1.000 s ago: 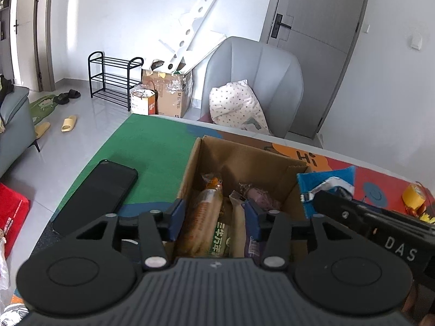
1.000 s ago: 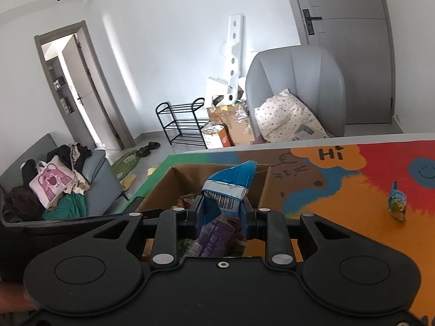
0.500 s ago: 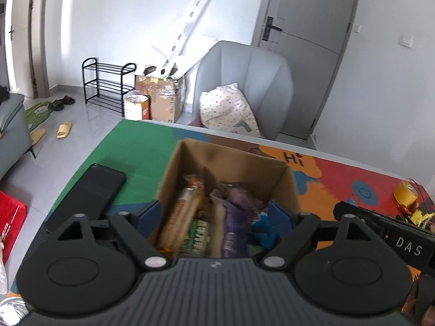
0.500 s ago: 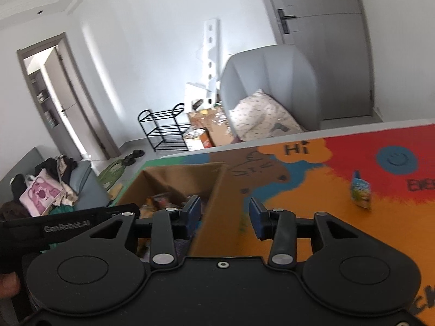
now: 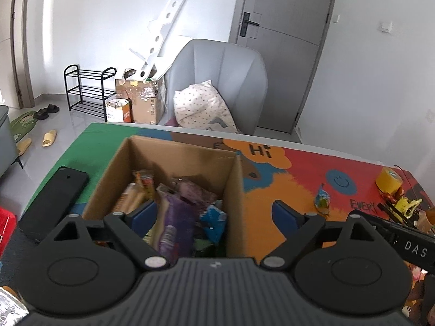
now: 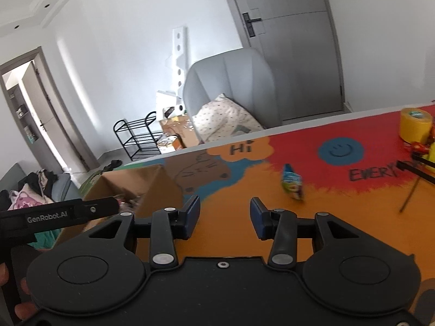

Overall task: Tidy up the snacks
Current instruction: 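Move the right tool to the small blue-green snack pack on the table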

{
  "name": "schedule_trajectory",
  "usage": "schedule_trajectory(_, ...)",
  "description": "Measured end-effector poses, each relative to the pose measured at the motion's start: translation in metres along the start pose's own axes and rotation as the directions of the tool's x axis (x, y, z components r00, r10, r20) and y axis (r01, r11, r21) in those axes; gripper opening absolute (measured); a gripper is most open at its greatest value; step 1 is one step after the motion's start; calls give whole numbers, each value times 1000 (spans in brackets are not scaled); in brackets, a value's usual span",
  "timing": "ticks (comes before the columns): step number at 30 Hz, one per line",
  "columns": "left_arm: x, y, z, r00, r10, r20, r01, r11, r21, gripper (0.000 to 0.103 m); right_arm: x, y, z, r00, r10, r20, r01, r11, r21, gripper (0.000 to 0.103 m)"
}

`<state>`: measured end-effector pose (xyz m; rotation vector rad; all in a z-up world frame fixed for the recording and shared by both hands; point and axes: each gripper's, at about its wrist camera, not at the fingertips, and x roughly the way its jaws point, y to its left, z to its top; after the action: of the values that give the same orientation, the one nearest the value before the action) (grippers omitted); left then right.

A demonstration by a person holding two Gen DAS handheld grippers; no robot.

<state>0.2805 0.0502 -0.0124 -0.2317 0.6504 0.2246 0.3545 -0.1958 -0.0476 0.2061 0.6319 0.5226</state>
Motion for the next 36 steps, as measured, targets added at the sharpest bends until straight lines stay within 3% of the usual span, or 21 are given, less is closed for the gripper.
schedule_trajectory(9, 10, -27, 2, 1000, -5, 0, 5, 999, 50, 91, 4, -25, 0, 1000, -28, -6, 28, 999, 17, 48)
schedule_trajectory(17, 30, -50, 5, 999, 34, -7, -33, 993, 111, 91, 18, -43, 4, 999, -38, -10, 38, 999, 25, 58)
schedule_trajectory(36, 80, -61, 24, 988, 157, 4, -156, 976, 150, 91, 106, -84, 9, 994, -8, -105, 17, 996, 84, 59)
